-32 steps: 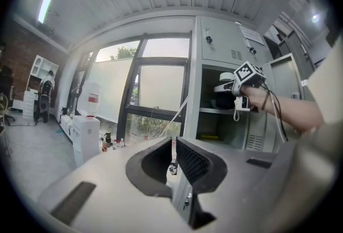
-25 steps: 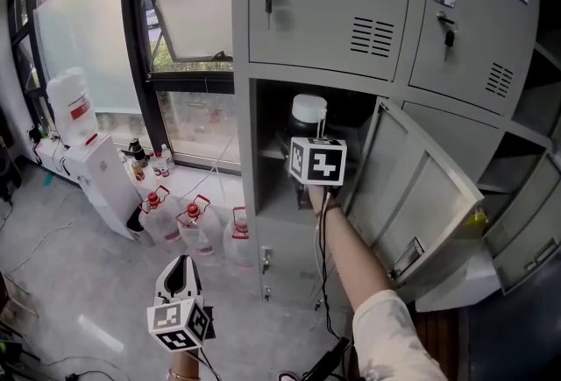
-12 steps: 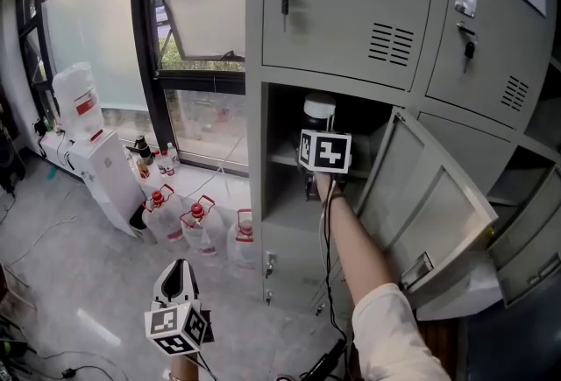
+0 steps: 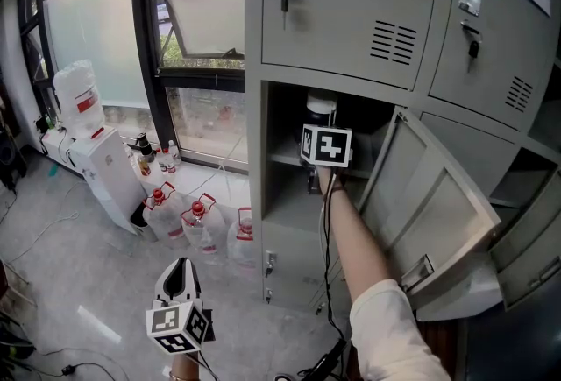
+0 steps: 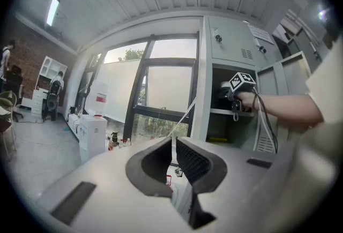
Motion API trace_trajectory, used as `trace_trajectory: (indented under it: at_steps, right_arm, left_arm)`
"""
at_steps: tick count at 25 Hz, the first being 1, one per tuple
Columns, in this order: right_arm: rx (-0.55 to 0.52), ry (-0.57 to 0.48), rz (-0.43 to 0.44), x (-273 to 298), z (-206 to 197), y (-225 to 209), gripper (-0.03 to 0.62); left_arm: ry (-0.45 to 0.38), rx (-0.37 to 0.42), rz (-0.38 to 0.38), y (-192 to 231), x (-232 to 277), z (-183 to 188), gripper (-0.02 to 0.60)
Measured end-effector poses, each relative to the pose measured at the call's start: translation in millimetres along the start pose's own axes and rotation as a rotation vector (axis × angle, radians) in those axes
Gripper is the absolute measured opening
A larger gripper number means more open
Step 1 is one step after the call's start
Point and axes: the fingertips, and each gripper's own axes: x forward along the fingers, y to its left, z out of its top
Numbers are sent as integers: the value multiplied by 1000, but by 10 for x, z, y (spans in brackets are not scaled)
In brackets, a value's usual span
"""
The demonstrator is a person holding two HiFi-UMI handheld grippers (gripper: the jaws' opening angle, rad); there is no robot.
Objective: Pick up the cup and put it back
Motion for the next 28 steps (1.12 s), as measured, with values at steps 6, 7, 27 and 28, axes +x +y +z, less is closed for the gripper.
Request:
trace_trajectory:
  at_steps: [6, 7, 27, 28]
  right_arm:
    - [-3, 2, -7, 9, -5, 1, 420]
    - [-4, 4, -10, 12, -13, -4, 420]
    - [-18, -18, -37, -304, 53, 22, 428]
    - [-17, -18, -35, -340, 51, 30, 429]
  left_arm:
    - [7, 7, 13, 40, -32, -78, 26]
    - [8, 8, 16, 57, -44, -92, 26]
    - [6, 22, 15, 86, -294, -49, 26]
    - [5, 22, 14, 84, -313, -45, 26]
